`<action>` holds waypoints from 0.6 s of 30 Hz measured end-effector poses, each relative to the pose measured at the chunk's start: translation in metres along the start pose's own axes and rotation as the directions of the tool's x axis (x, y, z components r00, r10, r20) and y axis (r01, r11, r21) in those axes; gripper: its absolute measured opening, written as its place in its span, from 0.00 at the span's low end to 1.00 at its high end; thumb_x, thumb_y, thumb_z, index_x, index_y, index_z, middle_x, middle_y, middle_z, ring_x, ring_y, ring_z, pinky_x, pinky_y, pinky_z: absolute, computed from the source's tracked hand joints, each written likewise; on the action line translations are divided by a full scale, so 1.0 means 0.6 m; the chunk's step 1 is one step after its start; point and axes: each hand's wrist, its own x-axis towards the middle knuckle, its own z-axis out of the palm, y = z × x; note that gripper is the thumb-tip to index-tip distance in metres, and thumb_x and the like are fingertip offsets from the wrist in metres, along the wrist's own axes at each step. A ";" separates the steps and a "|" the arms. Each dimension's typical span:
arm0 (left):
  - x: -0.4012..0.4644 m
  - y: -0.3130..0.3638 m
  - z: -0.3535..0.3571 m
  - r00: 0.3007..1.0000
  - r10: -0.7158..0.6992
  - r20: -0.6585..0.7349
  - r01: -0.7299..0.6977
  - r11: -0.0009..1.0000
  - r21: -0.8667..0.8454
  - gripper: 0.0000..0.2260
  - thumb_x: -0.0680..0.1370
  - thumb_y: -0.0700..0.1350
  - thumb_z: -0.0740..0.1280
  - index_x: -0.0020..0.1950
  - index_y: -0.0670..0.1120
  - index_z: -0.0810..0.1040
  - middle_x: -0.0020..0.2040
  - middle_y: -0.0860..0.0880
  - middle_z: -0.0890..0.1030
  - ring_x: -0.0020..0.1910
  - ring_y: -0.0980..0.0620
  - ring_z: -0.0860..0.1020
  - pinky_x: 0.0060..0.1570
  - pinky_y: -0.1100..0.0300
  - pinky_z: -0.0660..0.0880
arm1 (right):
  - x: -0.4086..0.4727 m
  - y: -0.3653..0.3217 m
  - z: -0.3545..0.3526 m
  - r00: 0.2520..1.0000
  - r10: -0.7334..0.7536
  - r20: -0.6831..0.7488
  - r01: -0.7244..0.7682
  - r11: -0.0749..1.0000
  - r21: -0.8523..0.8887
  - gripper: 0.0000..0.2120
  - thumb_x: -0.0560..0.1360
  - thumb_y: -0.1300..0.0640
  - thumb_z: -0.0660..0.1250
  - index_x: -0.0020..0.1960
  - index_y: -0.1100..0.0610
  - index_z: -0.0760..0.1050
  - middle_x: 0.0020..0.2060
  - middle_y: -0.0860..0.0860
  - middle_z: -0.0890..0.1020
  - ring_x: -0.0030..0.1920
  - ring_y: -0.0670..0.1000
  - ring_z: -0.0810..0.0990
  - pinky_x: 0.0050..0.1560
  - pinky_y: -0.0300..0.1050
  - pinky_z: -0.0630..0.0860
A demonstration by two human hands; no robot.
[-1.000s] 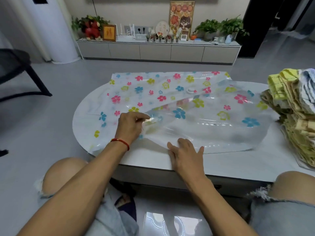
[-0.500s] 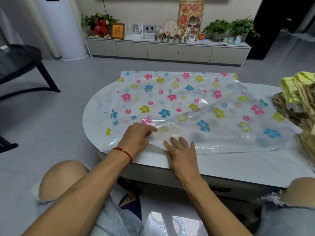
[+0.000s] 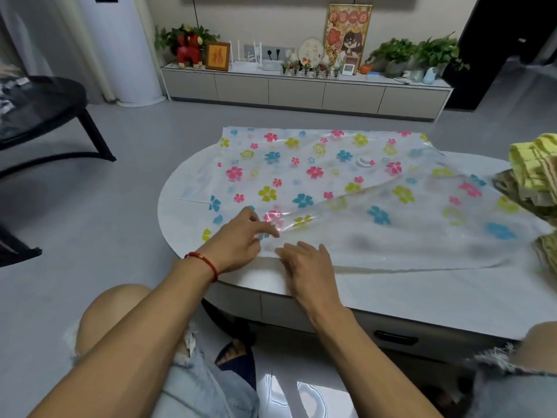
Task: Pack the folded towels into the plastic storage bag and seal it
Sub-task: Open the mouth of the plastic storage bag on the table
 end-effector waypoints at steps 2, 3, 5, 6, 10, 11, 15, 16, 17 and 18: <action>0.010 -0.007 -0.002 0.991 -0.017 -0.134 0.030 0.995 0.095 0.16 0.78 0.37 0.62 0.59 0.52 0.83 0.53 0.46 0.76 0.51 0.47 0.76 0.53 0.58 0.71 | -0.019 0.011 0.012 0.999 -0.049 -0.005 0.049 0.999 0.001 0.12 0.84 0.56 0.61 0.62 0.49 0.81 0.57 0.48 0.83 0.64 0.56 0.74 0.70 0.61 0.65; 0.017 -0.009 -0.005 0.981 -0.016 -0.194 0.039 0.993 0.115 0.16 0.78 0.35 0.62 0.59 0.49 0.84 0.52 0.44 0.78 0.53 0.44 0.77 0.54 0.55 0.72 | -0.029 0.015 0.017 0.997 -0.069 -0.022 0.069 0.998 0.006 0.12 0.84 0.55 0.62 0.62 0.49 0.81 0.58 0.48 0.82 0.65 0.56 0.74 0.71 0.63 0.65; 0.030 -0.016 -0.013 0.951 -0.041 -0.307 0.077 0.991 0.106 0.16 0.77 0.33 0.63 0.58 0.46 0.84 0.51 0.41 0.81 0.53 0.40 0.78 0.55 0.53 0.74 | -0.048 0.021 0.025 0.994 -0.071 -0.080 0.074 0.996 0.043 0.11 0.82 0.55 0.66 0.62 0.50 0.83 0.60 0.48 0.83 0.67 0.58 0.76 0.72 0.66 0.66; 0.034 -0.018 -0.016 0.929 -0.063 -0.365 0.100 0.991 0.083 0.16 0.77 0.33 0.63 0.58 0.45 0.85 0.51 0.41 0.81 0.52 0.40 0.79 0.55 0.53 0.74 | -0.057 0.023 0.028 0.992 -0.061 -0.112 0.068 0.996 0.058 0.10 0.81 0.56 0.69 0.61 0.50 0.84 0.60 0.49 0.84 0.68 0.59 0.77 0.72 0.67 0.67; 0.037 -0.017 -0.027 0.843 -0.110 -0.526 0.137 0.991 0.012 0.14 0.78 0.33 0.64 0.57 0.45 0.85 0.51 0.42 0.84 0.52 0.42 0.80 0.56 0.55 0.75 | -0.088 0.033 0.036 0.976 -0.065 -0.209 0.079 0.995 0.063 0.12 0.76 0.59 0.75 0.59 0.51 0.86 0.60 0.50 0.86 0.66 0.59 0.81 0.68 0.68 0.71; 0.039 -0.016 -0.032 0.835 -0.102 -0.541 0.129 0.992 0.013 0.14 0.78 0.33 0.64 0.57 0.44 0.85 0.51 0.41 0.84 0.52 0.41 0.80 0.57 0.54 0.75 | -0.094 0.035 0.035 0.975 -0.069 -0.213 0.083 0.995 0.059 0.12 0.77 0.58 0.74 0.60 0.50 0.85 0.61 0.50 0.85 0.67 0.58 0.81 0.68 0.67 0.72; 0.046 -0.014 -0.065 0.822 -0.036 -0.569 0.106 0.990 0.090 0.13 0.78 0.33 0.64 0.57 0.42 0.85 0.50 0.40 0.83 0.50 0.40 0.80 0.53 0.53 0.76 | -0.113 0.045 0.032 0.981 -0.086 -0.173 0.094 0.995 0.040 0.15 0.82 0.49 0.65 0.67 0.47 0.82 0.68 0.47 0.82 0.73 0.55 0.76 0.74 0.63 0.68; 0.048 -0.011 -0.070 0.823 -0.018 -0.568 0.099 0.989 0.112 0.12 0.78 0.33 0.65 0.57 0.42 0.85 0.49 0.40 0.83 0.49 0.40 0.80 0.52 0.53 0.76 | -0.115 0.047 0.028 0.987 -0.081 -0.141 0.089 0.995 0.053 0.17 0.83 0.47 0.61 0.69 0.46 0.80 0.70 0.46 0.80 0.75 0.54 0.73 0.76 0.62 0.64; 0.050 -0.009 -0.074 0.826 -0.009 -0.563 0.095 0.988 0.123 0.12 0.78 0.34 0.65 0.57 0.42 0.85 0.49 0.41 0.82 0.49 0.41 0.80 0.51 0.54 0.76 | -0.115 0.050 0.025 0.992 -0.076 -0.096 0.083 0.995 0.064 0.19 0.84 0.45 0.58 0.71 0.45 0.78 0.72 0.45 0.78 0.77 0.52 0.70 0.79 0.60 0.60; 0.052 -0.006 -0.078 0.833 -0.009 -0.554 0.098 0.986 0.132 0.12 0.78 0.34 0.65 0.57 0.42 0.85 0.49 0.41 0.82 0.49 0.41 0.80 0.51 0.54 0.76 | -0.115 0.051 0.024 0.996 -0.076 -0.045 0.079 0.995 0.066 0.21 0.85 0.43 0.55 0.74 0.44 0.75 0.75 0.44 0.75 0.79 0.51 0.66 0.80 0.58 0.55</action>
